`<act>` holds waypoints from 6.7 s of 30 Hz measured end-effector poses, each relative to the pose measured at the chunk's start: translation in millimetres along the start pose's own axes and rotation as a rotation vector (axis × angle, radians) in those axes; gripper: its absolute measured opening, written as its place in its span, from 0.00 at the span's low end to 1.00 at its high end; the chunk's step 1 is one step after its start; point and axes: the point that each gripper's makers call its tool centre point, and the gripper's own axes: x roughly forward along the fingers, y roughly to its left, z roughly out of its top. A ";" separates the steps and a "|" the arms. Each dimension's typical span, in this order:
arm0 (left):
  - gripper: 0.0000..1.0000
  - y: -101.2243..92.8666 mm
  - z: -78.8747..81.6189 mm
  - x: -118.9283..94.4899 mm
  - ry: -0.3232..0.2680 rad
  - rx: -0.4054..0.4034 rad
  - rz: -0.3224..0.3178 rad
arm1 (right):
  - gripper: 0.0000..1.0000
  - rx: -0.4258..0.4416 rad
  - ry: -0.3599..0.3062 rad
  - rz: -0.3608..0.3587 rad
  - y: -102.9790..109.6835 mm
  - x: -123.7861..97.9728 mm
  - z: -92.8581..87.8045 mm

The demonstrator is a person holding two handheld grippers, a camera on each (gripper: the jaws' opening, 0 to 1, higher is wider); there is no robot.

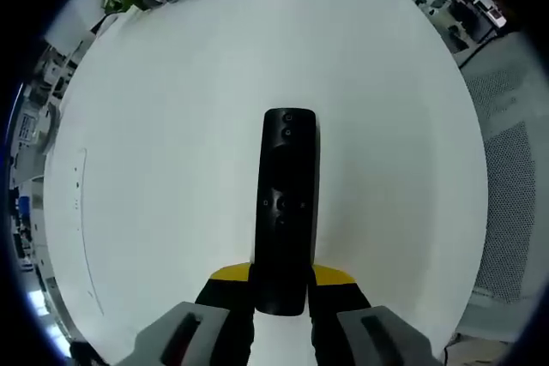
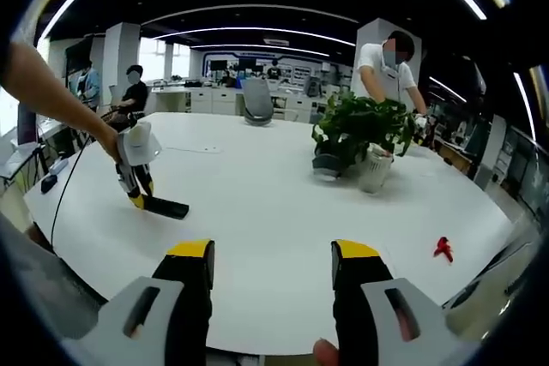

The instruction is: Press the specified remote control buttons in sequence, fully releasing each button before pressing the next.

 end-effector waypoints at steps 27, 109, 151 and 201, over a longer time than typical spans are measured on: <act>0.23 -78.4 -7.1 -4.1 -0.013 -0.052 0.005 | 0.49 -0.056 0.029 0.048 11.3 2.4 -4.4; 0.24 -197.9 5.4 -12.5 -0.347 -0.298 0.056 | 0.00 -0.066 0.594 0.624 182.0 92.6 -70.2; 0.24 -197.5 7.7 -12.2 -0.350 -0.254 0.043 | 0.00 -0.018 0.936 0.659 191.9 70.4 -124.5; 0.25 -195.4 0.2 -14.3 -0.364 -0.321 0.028 | 0.00 -0.159 0.901 0.655 195.8 68.2 -122.6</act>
